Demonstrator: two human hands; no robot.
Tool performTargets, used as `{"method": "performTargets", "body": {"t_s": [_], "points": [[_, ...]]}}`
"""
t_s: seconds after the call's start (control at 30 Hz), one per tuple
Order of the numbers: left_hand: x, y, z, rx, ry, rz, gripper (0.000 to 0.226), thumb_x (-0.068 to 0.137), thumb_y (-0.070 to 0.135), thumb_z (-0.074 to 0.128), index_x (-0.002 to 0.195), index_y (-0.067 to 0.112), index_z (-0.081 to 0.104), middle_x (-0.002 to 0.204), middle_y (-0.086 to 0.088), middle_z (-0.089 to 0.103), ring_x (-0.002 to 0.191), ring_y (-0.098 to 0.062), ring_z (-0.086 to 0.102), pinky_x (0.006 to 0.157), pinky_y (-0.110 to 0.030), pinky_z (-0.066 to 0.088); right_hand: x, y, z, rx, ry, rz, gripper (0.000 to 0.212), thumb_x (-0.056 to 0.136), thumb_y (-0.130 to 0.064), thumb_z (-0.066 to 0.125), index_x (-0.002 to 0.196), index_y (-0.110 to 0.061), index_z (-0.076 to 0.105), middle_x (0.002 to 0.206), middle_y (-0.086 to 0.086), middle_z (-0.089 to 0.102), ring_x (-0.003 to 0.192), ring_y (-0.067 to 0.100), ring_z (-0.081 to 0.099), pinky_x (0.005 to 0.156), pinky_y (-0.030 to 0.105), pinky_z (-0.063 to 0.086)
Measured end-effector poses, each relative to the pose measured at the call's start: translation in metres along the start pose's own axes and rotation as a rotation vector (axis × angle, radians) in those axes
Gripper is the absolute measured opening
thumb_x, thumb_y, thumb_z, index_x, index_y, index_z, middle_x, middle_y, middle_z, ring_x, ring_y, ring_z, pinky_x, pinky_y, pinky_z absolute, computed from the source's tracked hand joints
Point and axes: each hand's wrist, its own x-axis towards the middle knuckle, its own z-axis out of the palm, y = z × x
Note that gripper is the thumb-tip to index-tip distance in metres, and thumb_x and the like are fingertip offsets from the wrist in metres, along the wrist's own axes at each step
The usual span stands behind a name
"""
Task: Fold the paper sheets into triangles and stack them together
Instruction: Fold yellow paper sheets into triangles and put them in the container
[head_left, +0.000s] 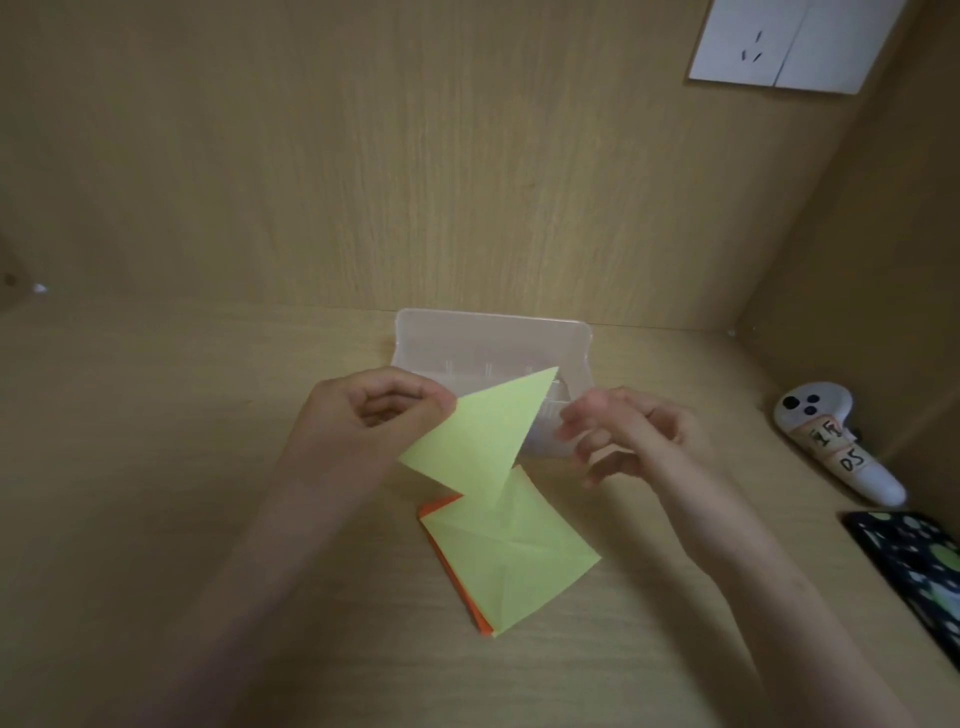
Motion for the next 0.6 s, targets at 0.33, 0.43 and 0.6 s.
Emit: {"method": "performTargets", "body": {"t_s": [0.33, 0.43, 0.6], "points": [[-0.012, 0.000, 0.016, -0.180, 0.044, -0.062, 0.005, 0.076, 0.014, 0.072, 0.072, 0.015, 0.073, 0.069, 0.004, 0.073, 0.060, 0.002, 0.062, 0.054, -0.007, 0.045, -0.005, -0.004, 0.032, 0.197, -0.020, 0.126, 0.034, 0.067, -0.008, 0.075, 0.099, -0.008, 0.062, 0.075, 0.008, 0.070, 0.066, 0.015, 0.066, 0.059, 0.025, 0.054], [-0.013, 0.002, 0.014, -0.164, -0.016, -0.045, 0.004, 0.076, 0.016, 0.071, 0.073, 0.017, 0.072, 0.069, 0.006, 0.073, 0.061, 0.004, 0.062, 0.055, -0.006, 0.044, -0.007, -0.005, 0.031, 0.269, -0.023, 0.117, 0.033, 0.065, -0.009, 0.073, 0.097, -0.004, 0.064, 0.075, 0.012, 0.070, 0.064, 0.016, 0.066, 0.061, 0.024, 0.054], [-0.012, -0.004, 0.010, 0.004, 0.049, 0.059, 0.006, 0.079, 0.021, 0.069, 0.073, 0.022, 0.071, 0.074, 0.013, 0.070, 0.070, 0.004, 0.062, 0.062, -0.004, 0.043, -0.009, -0.007, 0.030, 0.118, 0.112, -0.099, 0.012, 0.075, -0.001, 0.072, 0.071, -0.011, 0.067, 0.070, 0.000, 0.070, 0.063, 0.010, 0.061, 0.063, 0.020, 0.049]]}}
